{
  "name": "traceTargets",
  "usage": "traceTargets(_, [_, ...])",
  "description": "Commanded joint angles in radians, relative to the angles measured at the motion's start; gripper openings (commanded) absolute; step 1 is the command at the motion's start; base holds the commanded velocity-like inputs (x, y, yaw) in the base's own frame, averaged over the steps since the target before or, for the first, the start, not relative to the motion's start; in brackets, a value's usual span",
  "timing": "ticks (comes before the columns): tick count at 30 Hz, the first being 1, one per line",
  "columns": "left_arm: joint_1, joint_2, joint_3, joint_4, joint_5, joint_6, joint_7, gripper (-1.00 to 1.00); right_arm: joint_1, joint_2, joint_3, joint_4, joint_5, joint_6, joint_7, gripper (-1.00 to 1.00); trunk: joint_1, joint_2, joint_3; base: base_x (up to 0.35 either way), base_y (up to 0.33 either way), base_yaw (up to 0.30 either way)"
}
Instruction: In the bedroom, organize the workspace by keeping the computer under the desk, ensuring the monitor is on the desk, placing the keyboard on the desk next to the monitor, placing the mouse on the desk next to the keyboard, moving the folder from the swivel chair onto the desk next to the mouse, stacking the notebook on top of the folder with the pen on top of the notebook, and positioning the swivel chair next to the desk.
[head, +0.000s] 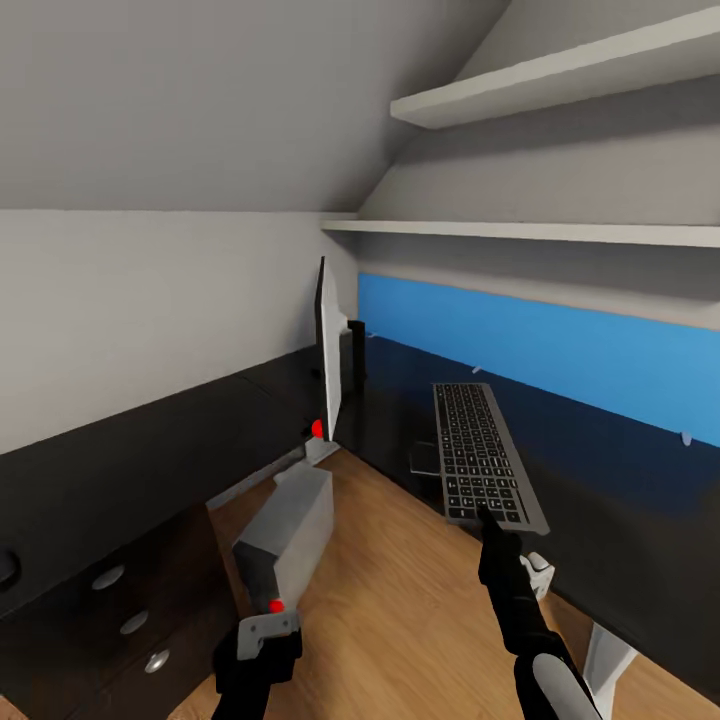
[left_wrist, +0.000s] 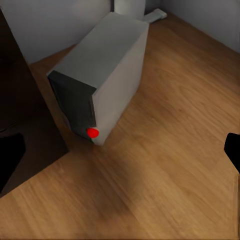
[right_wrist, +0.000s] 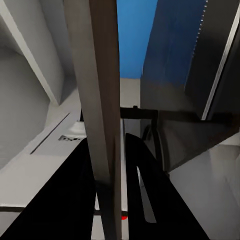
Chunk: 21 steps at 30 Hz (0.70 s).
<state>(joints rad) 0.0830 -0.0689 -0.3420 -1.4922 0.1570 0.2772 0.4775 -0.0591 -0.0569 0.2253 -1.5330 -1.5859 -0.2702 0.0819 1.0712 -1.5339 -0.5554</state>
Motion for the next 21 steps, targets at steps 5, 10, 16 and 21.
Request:
traceTargets(5, [0.000, 0.000, -0.002, -0.002, 0.007, 0.004, 0.006, 1.00, -0.001, -0.001, 0.003, 0.001, -0.012, -0.007, 0.009, -1.00, 0.000, 0.000, 0.003, 0.000, -0.344, 0.172])
traceTargets(10, [0.000, 0.000, -0.002, -0.002, 0.007, 0.004, 0.005, 1.00, -0.001, -0.001, 0.003, 0.001, -0.012, -0.008, 0.008, -1.00, 0.000, 0.000, 0.007, 0.000, -0.346, 0.172])
traceTargets(16, [0.000, 0.000, -0.002, -0.002, 0.007, 0.004, 0.005, 1.00, -0.001, -0.001, 0.003, 0.002, -0.013, -0.008, 0.007, -1.00, 0.000, 0.000, 0.012, 0.000, -0.346, 0.172])
traceTargets(21, [0.000, 0.000, -0.002, -0.002, 0.007, 0.004, 0.004, 1.00, -0.001, -0.001, 0.003, 0.002, -0.014, -0.009, 0.007, -1.00, 0.000, 0.000, 0.017, 0.000, -0.346, 0.172])
